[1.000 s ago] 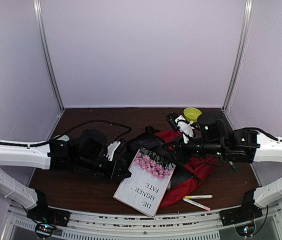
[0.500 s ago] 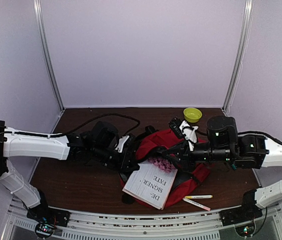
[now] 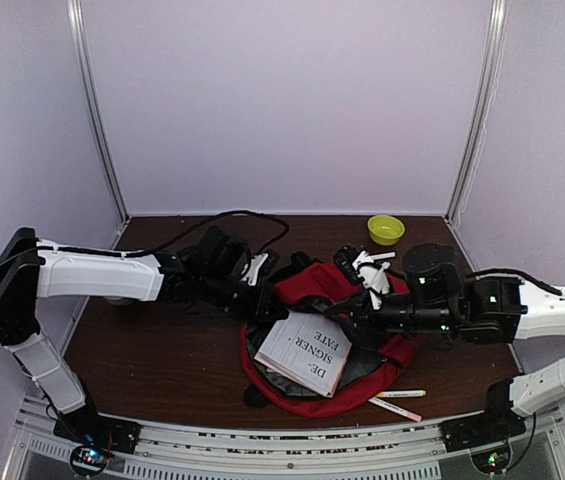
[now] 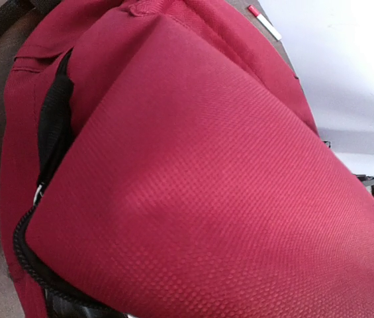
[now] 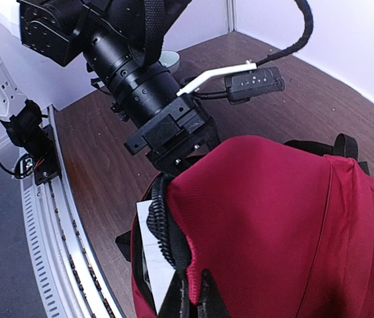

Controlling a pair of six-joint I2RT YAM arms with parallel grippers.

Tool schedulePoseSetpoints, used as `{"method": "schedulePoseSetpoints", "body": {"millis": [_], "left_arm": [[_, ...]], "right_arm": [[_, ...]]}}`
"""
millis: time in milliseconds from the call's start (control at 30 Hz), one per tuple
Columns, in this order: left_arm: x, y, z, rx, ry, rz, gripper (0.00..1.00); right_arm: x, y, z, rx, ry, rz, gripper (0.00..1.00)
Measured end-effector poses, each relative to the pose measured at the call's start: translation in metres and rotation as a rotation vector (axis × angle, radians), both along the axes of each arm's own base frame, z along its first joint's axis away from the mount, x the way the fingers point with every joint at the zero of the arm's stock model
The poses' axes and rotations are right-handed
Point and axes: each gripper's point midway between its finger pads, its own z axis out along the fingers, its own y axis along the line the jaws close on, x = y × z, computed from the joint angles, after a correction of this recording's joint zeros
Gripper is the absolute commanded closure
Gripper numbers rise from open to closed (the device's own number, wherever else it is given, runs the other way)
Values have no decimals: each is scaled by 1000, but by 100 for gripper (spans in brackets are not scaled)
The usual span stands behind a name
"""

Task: Pack the student bag
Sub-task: Place the book in the largest pocket of the bag.

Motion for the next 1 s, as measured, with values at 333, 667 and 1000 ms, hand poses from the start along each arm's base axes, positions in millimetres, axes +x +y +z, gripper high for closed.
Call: {"method": "schedulePoseSetpoints", "body": {"millis": [333,667,1000], "left_arm": [[9,8,5,48,-128,-22,46],[2,33,57,80,-353,-45,45],[-73,56,61,179,-562,-242,52]], "right_arm": [[11,1,-11,-7,35,-77,92],[12,8,-15,9,61,-80,100],[27,-2,-14,3,28,-176,100]]}}
